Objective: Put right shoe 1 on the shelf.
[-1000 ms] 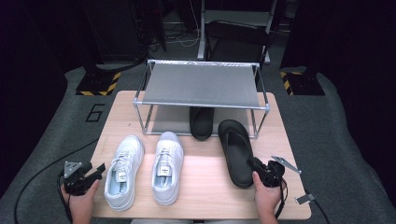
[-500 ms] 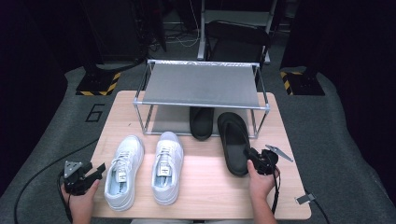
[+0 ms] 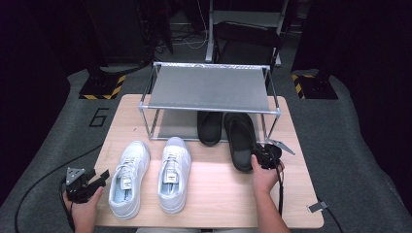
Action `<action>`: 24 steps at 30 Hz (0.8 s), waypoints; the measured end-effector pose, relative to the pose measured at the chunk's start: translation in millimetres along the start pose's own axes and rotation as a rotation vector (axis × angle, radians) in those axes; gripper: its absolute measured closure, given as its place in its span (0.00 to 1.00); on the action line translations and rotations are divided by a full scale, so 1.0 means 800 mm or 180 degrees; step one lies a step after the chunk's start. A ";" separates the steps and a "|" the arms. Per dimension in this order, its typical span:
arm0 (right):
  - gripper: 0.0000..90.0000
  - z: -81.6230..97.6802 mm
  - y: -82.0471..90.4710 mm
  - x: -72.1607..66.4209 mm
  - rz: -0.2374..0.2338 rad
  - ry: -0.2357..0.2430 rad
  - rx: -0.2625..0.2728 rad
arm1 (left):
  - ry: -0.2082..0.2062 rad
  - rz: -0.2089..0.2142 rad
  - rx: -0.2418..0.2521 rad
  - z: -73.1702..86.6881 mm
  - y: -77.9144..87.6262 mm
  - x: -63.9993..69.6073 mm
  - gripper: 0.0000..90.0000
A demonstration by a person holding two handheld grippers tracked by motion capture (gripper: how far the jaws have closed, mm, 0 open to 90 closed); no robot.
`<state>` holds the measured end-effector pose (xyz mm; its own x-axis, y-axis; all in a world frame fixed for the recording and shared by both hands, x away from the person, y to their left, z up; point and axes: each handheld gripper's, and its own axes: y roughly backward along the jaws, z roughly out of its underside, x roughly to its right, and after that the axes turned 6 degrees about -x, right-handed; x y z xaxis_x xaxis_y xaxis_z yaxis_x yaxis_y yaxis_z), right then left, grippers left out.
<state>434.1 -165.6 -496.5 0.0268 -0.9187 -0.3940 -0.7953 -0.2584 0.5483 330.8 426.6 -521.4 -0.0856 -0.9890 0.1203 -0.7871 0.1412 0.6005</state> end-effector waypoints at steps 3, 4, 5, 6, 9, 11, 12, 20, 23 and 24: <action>0.74 -0.007 -0.006 -0.003 -0.0023 -0.0035 0.0029 | 0.0006 0.0005 0.0003 0.000 0.000 0.000 0.46; 0.74 -0.010 -0.008 -0.004 -0.0006 -0.0043 0.0026 | 0.0016 0.0008 0.0039 0.000 -0.001 0.001 0.46; 0.74 -0.012 -0.009 -0.006 0.0009 -0.0035 0.0027 | 0.0015 0.0003 0.0028 0.000 -0.001 0.000 0.46; 0.74 -0.016 -0.010 -0.007 0.0002 -0.0038 0.0055 | 0.0007 0.0003 0.0013 0.000 0.000 0.000 0.46; 0.74 -0.026 -0.011 -0.009 -0.0033 -0.0087 0.0065 | 0.0025 0.0003 0.0015 0.000 0.000 0.000 0.46; 0.74 -0.032 -0.013 -0.010 -0.0037 -0.0115 0.0097 | 0.0007 0.0003 0.0015 0.000 0.000 0.000 0.46; 0.74 -0.034 -0.014 -0.010 -0.0035 -0.0118 0.0096 | 0.0006 0.0006 0.0015 0.000 0.000 0.000 0.46; 0.74 -0.043 -0.040 -0.004 -0.0068 -0.0358 0.0089 | 0.0029 0.0003 -0.0016 0.001 0.000 0.000 0.46; 0.74 -0.043 -0.047 0.001 -0.0046 -0.0462 0.0096 | 0.0031 -0.0007 0.0023 0.001 -0.002 -0.001 0.46; 0.74 -0.042 -0.050 0.002 -0.0022 -0.0492 0.0076 | 0.0036 -0.0003 0.0028 0.001 -0.002 -0.001 0.46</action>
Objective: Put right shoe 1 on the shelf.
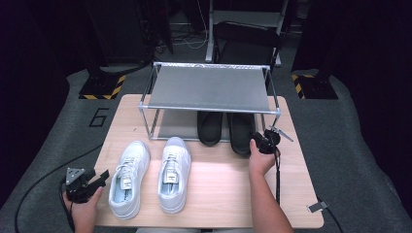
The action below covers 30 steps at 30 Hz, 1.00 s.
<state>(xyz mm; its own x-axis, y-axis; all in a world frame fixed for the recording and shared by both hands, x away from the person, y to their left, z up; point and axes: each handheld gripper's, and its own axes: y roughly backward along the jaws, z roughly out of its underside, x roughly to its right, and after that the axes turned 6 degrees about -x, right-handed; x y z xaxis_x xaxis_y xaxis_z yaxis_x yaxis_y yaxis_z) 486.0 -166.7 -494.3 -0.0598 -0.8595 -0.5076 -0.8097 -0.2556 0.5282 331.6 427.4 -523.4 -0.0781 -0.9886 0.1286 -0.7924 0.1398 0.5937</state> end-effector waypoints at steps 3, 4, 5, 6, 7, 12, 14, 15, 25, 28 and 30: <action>0.74 0.002 -0.007 0.001 0.0011 0.0043 0.0007 | 0.0004 -0.0002 0.0011 0.000 0.000 0.000 0.46; 0.74 0.004 -0.011 0.000 0.0000 0.0032 0.0028 | 0.0005 -0.0002 0.0009 0.000 0.000 0.000 0.46; 0.74 0.004 -0.012 -0.001 0.0016 0.0025 0.0015 | 0.0011 -0.0002 0.0006 0.000 -0.001 0.000 0.46; 0.73 0.004 -0.013 -0.004 0.0028 -0.0005 0.0016 | 0.0011 0.0001 -0.0015 0.000 0.000 0.000 0.46; 0.73 0.003 -0.015 -0.005 0.0040 0.0027 0.0018 | 0.0003 0.0003 -0.0033 0.000 0.000 0.000 0.46; 0.74 -0.004 -0.022 -0.015 0.0056 0.0003 0.0055 | 0.0019 -0.0005 0.0014 0.001 -0.002 -0.002 0.46; 0.73 -0.006 -0.024 -0.019 0.0061 -0.0005 0.0077 | 0.0006 -0.0005 -0.0026 0.001 -0.001 -0.003 0.46; 0.73 -0.006 -0.025 -0.019 0.0078 0.0017 0.0071 | 0.0009 -0.0006 -0.0036 0.001 0.000 -0.003 0.46; 0.73 -0.009 -0.040 -0.016 0.0105 0.0034 0.0108 | 0.0019 -0.0003 -0.0047 0.002 -0.001 -0.002 0.46; 0.73 -0.010 -0.042 -0.014 0.0146 -0.0025 0.0115 | 0.0038 -0.0002 -0.0036 0.002 0.000 -0.002 0.46; 0.73 -0.010 -0.043 -0.013 0.0163 -0.0009 0.0123 | 0.0049 -0.0002 -0.0029 0.002 0.000 -0.002 0.46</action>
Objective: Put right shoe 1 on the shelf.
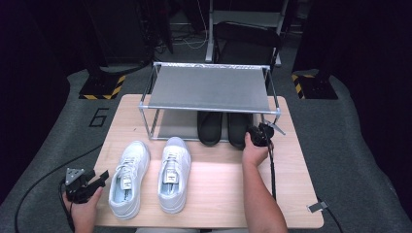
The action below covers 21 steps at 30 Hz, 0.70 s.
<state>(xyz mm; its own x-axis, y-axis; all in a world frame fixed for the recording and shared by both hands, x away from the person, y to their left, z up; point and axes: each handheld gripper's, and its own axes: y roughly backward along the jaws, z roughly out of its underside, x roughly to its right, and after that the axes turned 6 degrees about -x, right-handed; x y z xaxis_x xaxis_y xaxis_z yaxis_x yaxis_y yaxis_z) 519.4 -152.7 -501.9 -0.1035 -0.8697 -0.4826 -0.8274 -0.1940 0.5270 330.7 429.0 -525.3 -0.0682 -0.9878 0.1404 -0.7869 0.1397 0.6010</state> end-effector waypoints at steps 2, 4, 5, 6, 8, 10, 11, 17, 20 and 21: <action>0.73 0.000 -0.001 0.001 0.0001 -0.0003 0.0000 | -0.0020 -0.0010 -0.0005 0.000 0.000 -0.001 0.46; 0.73 0.000 -0.002 0.001 0.0013 -0.0014 0.0005 | -0.0001 -0.0023 0.0027 0.001 -0.001 -0.001 0.46; 0.73 0.000 -0.003 0.001 0.0016 0.0000 -0.0001 | -0.0004 -0.0024 0.0020 0.001 -0.001 -0.002 0.46; 0.73 0.000 -0.004 0.001 0.0018 0.0007 0.0010 | 0.0006 -0.0023 0.0024 0.001 -0.002 -0.002 0.46; 0.73 0.000 -0.006 0.001 0.0048 0.0018 0.0009 | 0.0002 -0.0021 0.0015 0.001 -0.002 -0.002 0.46; 0.73 0.000 -0.008 0.001 0.0061 0.0048 0.0009 | -0.0006 -0.0025 0.0020 0.001 -0.002 -0.002 0.46; 0.73 0.001 -0.009 0.000 0.0064 0.0051 0.0013 | -0.0009 -0.0026 0.0021 0.001 -0.002 -0.002 0.46; 0.73 0.003 -0.012 -0.002 0.0092 0.0083 0.0027 | -0.0005 -0.0010 -0.0020 0.001 -0.001 -0.002 0.46; 0.73 0.003 -0.014 -0.001 0.0116 0.0110 0.0032 | -0.0007 -0.0008 -0.0019 0.001 -0.001 -0.002 0.46; 0.73 0.003 -0.014 0.000 0.0124 0.0088 0.0012 | -0.0006 -0.0007 -0.0015 0.001 -0.001 -0.001 0.46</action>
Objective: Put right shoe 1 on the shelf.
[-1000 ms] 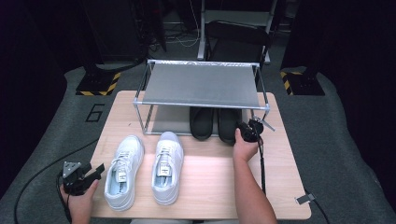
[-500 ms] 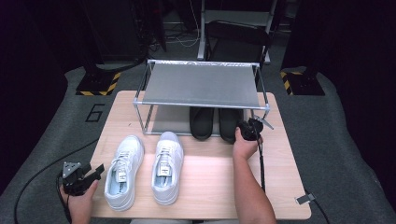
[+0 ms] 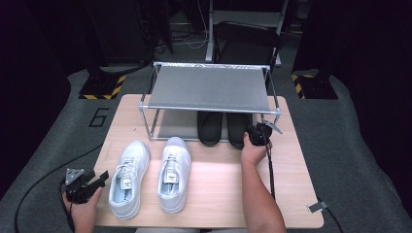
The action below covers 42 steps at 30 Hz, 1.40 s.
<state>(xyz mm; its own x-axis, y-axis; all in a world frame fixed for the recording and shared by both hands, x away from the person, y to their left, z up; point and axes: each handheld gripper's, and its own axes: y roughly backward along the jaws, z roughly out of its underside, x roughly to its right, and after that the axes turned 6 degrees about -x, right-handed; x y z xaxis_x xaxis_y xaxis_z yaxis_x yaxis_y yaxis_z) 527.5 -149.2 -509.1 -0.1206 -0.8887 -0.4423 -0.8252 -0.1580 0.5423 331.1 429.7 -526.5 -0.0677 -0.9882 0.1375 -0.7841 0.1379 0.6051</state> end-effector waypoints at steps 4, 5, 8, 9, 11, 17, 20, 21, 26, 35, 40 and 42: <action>0.72 0.003 -0.004 0.002 0.0054 0.0075 -0.0042 | -0.0012 -0.0007 -0.0001 0.000 -0.001 0.000 0.46; 0.71 0.004 -0.005 0.002 0.0065 0.0077 -0.0043 | -0.0015 -0.0006 -0.0001 0.000 0.000 0.000 0.46; 0.66 0.006 -0.003 0.002 0.0089 0.0067 -0.0039 | -0.0014 -0.0004 -0.0025 0.000 0.000 0.000 0.46; 0.64 0.006 -0.001 0.003 0.0090 0.0093 0.0011 | -0.0012 -0.0003 -0.0018 0.000 0.000 0.000 0.46; 0.60 0.004 0.001 0.003 0.0055 0.0101 0.0036 | -0.0006 0.0001 -0.0018 0.000 0.001 0.000 0.46; 0.55 0.006 0.011 -0.004 0.0052 0.0299 0.0042 | -0.0003 -0.0011 0.0064 0.000 -0.001 0.002 0.46; 0.52 0.011 0.018 -0.008 0.0064 0.0406 0.0083 | -0.0021 -0.0009 0.0041 0.000 0.000 0.002 0.46; 0.51 0.012 0.020 -0.009 0.0072 0.0443 0.0096 | -0.0018 -0.0013 0.0049 0.000 0.000 0.003 0.46; 0.46 0.018 0.037 -0.011 -0.0026 0.0513 0.0131 | -0.0031 -0.0006 0.0047 -0.001 0.001 0.003 0.46; 0.45 0.027 0.072 -0.009 -0.0194 0.0659 0.0077 | -0.0057 -0.0002 0.0021 -0.002 0.004 0.006 0.46; 0.44 0.033 0.091 -0.010 -0.0253 0.0837 0.0078 | -0.0008 0.0035 0.0035 -0.002 0.005 0.006 0.45; 0.44 0.036 0.100 -0.009 -0.0313 0.0856 0.0084 | -0.0027 0.0044 0.0007 -0.003 0.007 0.005 0.45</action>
<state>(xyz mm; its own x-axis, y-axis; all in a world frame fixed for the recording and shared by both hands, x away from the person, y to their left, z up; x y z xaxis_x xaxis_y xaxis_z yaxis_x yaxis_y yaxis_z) 446.5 -143.0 -483.1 0.1087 -0.9525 -0.2845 -0.8401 -0.2410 0.4859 328.1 427.1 -520.9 -0.0838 -0.9867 0.1391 -0.7844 0.1514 0.6015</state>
